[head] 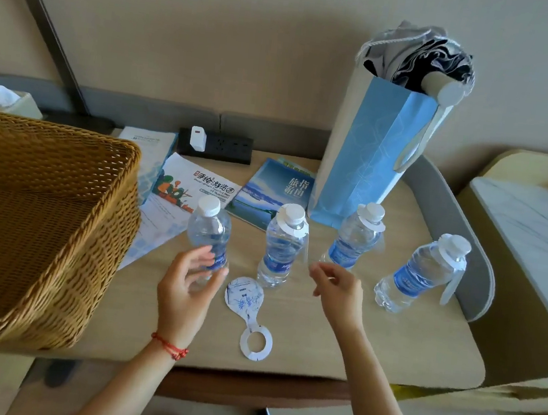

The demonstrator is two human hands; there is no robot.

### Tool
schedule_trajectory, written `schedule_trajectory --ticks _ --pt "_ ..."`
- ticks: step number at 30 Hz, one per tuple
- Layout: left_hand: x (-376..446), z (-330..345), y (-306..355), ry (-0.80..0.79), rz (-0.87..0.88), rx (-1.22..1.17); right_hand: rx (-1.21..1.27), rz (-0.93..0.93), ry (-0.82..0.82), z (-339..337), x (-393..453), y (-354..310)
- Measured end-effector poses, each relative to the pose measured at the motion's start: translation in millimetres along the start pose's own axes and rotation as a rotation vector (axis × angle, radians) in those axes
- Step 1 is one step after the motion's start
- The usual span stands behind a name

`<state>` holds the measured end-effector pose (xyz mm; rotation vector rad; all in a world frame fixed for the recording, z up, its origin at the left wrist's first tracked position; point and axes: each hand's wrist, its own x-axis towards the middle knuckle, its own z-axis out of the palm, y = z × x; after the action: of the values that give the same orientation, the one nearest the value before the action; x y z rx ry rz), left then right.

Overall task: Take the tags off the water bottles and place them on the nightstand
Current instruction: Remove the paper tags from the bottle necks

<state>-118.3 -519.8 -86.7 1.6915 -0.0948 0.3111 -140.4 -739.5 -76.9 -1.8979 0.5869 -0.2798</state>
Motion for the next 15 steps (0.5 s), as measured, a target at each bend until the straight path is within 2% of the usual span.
schedule_trajectory --ticks 9,15 --pt "4.5 72.2 19.4 -0.086 -0.200 -0.071 0.066 -0.209 -0.181 -23.5 42.3 -36.3" --pt "18.9 92.4 21.7 -0.082 -0.223 -0.056 0.053 -0.287 -0.259 -10.5 62.8 -56.7"
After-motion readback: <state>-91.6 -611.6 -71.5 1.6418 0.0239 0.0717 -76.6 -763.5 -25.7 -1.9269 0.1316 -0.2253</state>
